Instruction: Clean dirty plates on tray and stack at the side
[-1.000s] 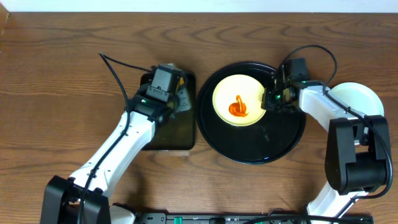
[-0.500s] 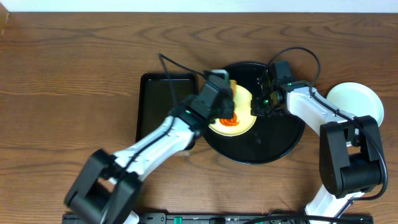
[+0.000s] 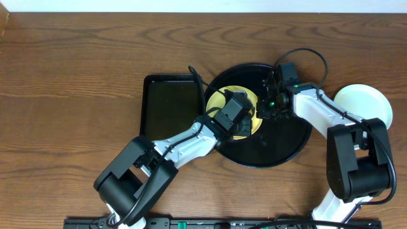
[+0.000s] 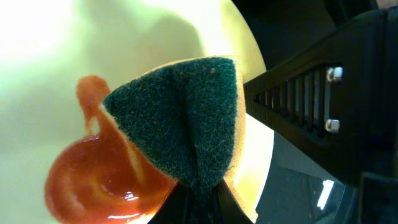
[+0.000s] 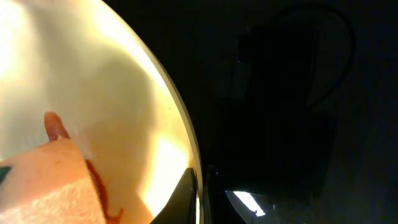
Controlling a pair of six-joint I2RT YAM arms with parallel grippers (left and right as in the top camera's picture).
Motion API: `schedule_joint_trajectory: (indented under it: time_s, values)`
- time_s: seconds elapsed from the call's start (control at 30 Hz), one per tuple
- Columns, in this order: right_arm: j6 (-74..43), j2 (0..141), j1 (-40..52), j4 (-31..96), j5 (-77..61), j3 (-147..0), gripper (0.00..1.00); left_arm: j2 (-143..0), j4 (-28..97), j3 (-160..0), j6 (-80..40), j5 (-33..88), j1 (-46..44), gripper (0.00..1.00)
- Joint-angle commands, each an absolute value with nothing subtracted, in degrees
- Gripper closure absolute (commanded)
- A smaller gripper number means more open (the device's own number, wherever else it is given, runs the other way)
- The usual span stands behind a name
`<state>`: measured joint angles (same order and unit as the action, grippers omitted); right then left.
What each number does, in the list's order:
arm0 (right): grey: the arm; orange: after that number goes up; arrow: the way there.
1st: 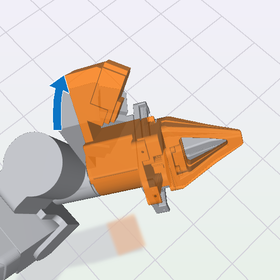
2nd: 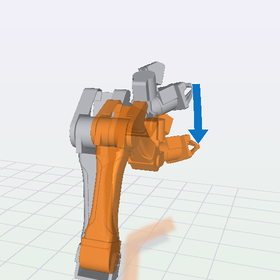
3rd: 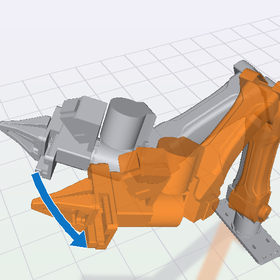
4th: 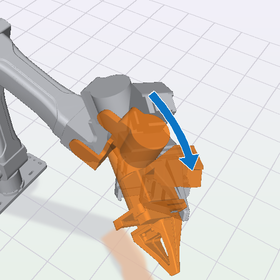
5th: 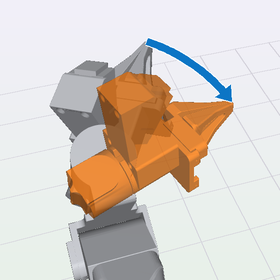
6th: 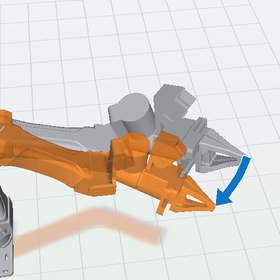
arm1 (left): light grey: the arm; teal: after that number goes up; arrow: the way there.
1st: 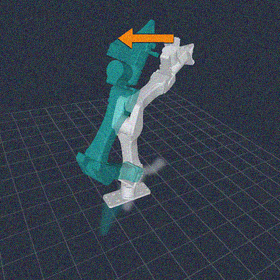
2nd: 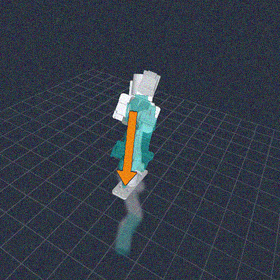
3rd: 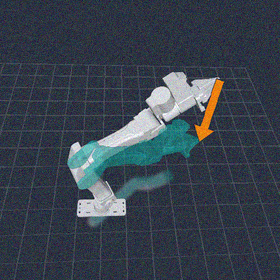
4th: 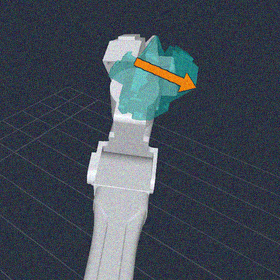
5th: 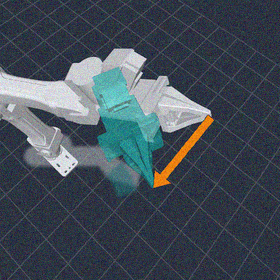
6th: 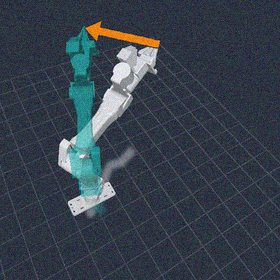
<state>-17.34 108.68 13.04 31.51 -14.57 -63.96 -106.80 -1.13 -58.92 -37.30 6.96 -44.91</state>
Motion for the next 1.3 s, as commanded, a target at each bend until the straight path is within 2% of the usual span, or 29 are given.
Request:
schedule_joint_trajectory:
  time_s: [0.0, 0.37, 0.73, 1.27]
  values:
    - [-16.21, 111.24, 14.79, 33.04, -13.93, -61.71, 0.99, -108.44, -1.65, -58.94, -38.30, 7.09, -45.08, 0.92]
    - [-16.21, 111.24, 14.76, 33.23, -13.89, -61.71, 0.99, -112.31, 0.84, -58.94, -38.04, 3.25, -43.92, 0.92]
    - [-16.21, 111.24, 14.76, 33.65, -13.47, -61.71, 0.99, -112.29, 4.08, -58.94, -36.07, 2.37, -35.29, 0.92]
    - [-16.21, 111.24, 14.76, 33.69, -12.84, -61.71, 0.99, -105.30, 9.98, -58.96, -31.94, 4.08, -35.16, 0.92]
